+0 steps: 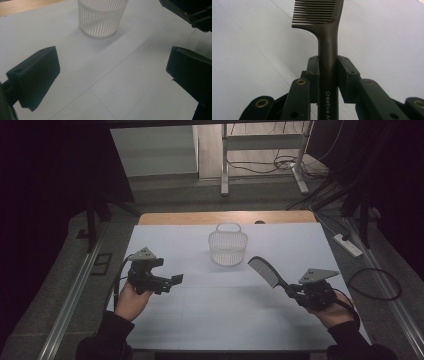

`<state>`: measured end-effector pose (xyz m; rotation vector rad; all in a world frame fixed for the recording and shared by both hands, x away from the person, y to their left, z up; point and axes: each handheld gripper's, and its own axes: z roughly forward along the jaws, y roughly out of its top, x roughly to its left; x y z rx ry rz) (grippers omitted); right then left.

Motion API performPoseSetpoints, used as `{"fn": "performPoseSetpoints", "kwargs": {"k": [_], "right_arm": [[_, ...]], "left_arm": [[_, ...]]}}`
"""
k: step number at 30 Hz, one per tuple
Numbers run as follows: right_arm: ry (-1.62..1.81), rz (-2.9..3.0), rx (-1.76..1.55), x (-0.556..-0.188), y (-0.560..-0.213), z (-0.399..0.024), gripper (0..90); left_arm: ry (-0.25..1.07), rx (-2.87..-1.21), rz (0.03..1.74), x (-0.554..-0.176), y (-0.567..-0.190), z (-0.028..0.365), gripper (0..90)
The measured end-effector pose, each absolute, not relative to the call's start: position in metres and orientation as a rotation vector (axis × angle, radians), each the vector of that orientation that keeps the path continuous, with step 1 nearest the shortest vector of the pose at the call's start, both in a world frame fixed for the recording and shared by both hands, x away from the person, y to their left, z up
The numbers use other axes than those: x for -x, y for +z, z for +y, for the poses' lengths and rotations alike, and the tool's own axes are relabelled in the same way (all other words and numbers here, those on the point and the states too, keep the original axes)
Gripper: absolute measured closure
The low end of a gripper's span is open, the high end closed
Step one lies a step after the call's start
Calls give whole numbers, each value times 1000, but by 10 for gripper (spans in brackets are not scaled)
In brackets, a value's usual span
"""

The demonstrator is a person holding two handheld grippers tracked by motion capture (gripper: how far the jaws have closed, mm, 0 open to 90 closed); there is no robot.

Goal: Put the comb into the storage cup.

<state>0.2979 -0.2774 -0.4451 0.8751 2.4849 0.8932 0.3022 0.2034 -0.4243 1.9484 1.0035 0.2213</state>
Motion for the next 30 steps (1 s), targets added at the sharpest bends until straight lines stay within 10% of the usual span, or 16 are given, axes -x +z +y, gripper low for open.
{"fn": "performPoseSetpoints", "kwargs": {"k": [30], "right_arm": [[932,2506,-711,-286,-449,-240,722]], "left_arm": [[107,-1965,897,-315,-426,161,0]]}}
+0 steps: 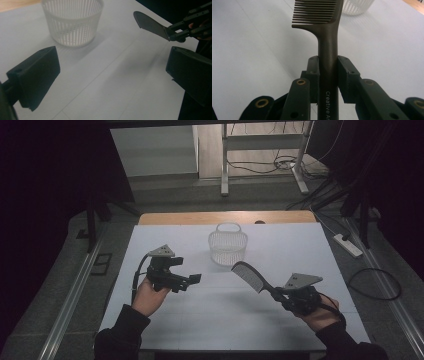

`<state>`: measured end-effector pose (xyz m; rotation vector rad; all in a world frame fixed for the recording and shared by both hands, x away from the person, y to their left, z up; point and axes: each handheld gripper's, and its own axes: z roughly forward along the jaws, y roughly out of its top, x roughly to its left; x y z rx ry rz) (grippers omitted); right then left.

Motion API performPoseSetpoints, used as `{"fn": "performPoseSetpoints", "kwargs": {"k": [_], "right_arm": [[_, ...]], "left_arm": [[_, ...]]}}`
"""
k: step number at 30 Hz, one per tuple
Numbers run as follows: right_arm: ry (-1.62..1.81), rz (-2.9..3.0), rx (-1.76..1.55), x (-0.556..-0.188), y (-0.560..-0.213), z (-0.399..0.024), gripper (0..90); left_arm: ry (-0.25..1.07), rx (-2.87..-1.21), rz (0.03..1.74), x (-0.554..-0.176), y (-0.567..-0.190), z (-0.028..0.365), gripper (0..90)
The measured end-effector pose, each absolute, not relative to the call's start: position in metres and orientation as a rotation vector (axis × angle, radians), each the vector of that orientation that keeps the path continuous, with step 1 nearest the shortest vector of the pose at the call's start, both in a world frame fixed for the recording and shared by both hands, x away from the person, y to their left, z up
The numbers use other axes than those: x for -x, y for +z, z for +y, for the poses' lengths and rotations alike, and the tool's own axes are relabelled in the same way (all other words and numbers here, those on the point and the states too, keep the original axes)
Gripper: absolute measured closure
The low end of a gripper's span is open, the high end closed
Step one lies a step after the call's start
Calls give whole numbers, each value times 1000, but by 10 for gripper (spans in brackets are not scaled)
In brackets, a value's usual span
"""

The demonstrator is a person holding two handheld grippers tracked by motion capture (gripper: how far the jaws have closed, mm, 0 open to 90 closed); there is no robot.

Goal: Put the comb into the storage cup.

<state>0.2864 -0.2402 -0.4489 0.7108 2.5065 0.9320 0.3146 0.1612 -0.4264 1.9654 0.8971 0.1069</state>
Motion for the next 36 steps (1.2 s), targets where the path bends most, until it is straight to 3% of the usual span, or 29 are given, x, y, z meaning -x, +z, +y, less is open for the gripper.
{"fn": "performPoseSetpoints", "kwargs": {"k": [18,36], "right_arm": [[972,2521,-537,-272,-450,-211,722],[1025,2500,-397,-260,-450,-191,722]], "left_arm": [[12,-1977,864,-317,-428,145,0],[-163,-1929,834,-326,-431,131,0]]}}
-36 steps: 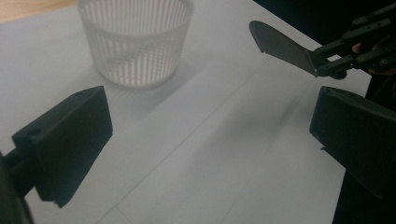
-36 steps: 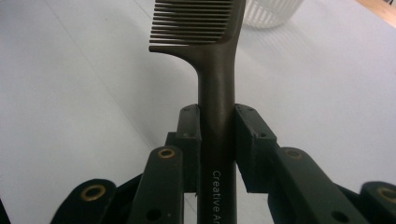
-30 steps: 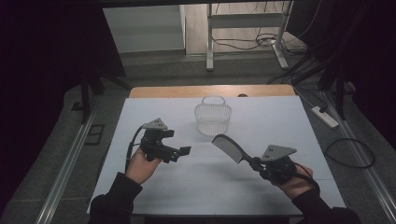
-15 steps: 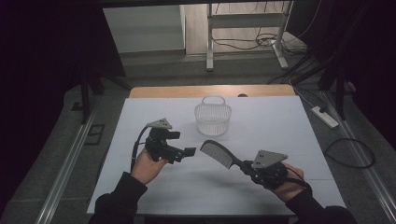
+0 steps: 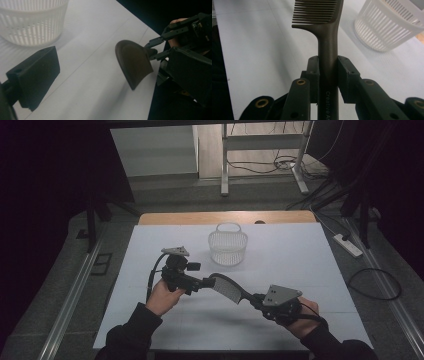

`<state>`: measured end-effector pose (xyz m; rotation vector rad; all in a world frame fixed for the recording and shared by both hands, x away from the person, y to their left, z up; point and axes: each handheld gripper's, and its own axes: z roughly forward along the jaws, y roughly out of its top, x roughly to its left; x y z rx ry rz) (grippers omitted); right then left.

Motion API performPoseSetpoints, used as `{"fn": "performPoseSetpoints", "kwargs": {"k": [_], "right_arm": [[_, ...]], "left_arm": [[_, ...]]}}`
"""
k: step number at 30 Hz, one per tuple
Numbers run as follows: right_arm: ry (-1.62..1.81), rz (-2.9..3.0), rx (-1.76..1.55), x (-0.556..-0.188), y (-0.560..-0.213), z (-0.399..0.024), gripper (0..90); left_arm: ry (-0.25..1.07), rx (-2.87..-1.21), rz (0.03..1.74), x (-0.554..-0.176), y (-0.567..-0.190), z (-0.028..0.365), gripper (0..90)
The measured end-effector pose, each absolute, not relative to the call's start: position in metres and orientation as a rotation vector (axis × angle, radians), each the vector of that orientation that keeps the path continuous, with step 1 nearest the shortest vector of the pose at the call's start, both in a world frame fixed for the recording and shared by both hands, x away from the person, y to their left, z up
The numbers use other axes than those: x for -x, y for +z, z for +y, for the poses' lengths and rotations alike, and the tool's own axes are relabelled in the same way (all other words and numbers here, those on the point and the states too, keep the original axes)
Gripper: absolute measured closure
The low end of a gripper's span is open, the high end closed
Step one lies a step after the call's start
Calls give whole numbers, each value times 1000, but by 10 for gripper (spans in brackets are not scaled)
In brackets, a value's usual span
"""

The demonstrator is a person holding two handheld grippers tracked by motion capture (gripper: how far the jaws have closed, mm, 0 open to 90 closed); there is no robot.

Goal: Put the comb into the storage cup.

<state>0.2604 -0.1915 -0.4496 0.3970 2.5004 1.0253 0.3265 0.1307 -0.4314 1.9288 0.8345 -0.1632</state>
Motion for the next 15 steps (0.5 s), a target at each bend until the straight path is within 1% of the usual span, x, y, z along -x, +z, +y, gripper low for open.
{"fn": "performPoseSetpoints", "kwargs": {"k": [12,15], "right_arm": [[1060,2473,-319,-253,-447,-183,722],[1056,2472,-310,-252,-447,-182,722]], "left_arm": [[-249,-1911,818,-330,-435,120,0],[-297,-1907,810,-331,-435,120,0]]}}
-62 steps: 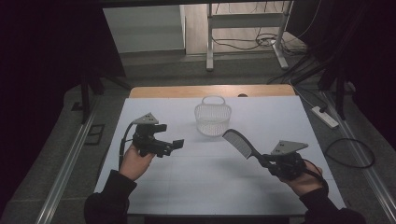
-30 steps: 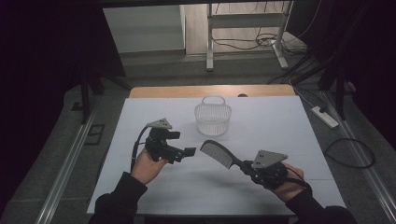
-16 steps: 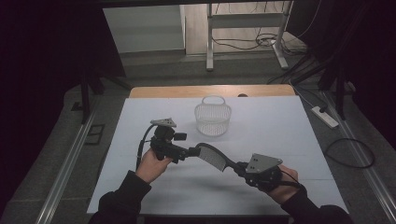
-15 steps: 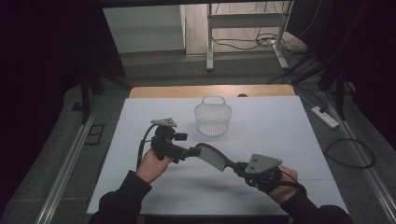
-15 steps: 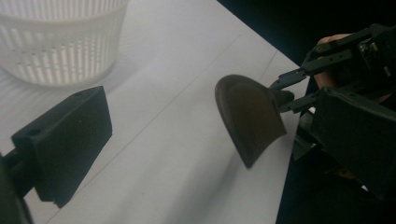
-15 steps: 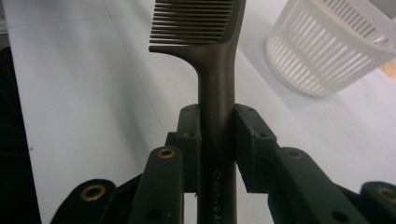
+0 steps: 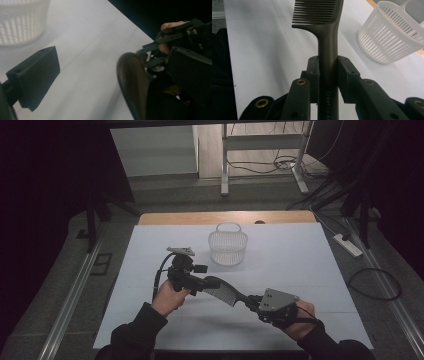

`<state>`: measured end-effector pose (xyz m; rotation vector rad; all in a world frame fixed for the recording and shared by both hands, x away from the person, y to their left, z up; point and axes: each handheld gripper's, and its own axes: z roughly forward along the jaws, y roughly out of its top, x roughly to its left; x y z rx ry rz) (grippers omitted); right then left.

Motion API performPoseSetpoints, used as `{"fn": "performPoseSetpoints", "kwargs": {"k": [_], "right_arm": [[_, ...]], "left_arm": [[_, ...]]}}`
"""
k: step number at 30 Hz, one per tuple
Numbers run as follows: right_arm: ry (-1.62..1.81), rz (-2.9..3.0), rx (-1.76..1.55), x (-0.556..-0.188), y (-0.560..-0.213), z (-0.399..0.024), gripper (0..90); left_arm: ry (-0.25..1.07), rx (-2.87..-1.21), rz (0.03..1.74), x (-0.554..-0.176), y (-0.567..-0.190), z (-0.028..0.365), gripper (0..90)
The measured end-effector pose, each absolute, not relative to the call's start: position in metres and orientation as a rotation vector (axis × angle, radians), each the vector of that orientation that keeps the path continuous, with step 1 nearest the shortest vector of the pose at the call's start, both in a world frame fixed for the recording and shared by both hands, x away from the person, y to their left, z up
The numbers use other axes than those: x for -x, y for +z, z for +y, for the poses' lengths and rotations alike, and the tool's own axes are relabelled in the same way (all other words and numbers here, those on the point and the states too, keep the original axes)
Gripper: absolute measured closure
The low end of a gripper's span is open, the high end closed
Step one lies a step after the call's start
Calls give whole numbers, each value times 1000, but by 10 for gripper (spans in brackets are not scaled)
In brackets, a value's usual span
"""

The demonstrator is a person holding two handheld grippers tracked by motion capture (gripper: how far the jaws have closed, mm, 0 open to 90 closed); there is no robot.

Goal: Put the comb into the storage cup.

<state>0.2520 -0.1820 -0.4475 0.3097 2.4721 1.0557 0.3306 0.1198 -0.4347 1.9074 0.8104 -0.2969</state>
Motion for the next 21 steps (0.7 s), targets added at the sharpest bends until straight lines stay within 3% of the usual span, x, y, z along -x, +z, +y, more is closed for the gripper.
{"fn": "performPoseSetpoints", "kwargs": {"k": [3,6,7,8,19,21], "right_arm": [[1052,2463,-303,-252,-448,-182,722],[1059,2457,-301,-251,-447,-182,722],[1058,2454,-298,-251,-447,-182,722],[1058,2454,-298,-251,-447,-182,722],[1061,2430,-267,-249,-447,-181,722],[1057,2428,-258,-248,-447,-181,722]], "left_arm": [[-323,-1916,823,-330,-434,120,13],[-366,-1902,822,-331,-434,122,172],[-391,-1888,820,-331,-434,123,299],[-414,-1872,821,-332,-434,124,299],[-547,-1798,842,-334,-438,129,770],[-586,-1777,841,-335,-440,130,794]]}}
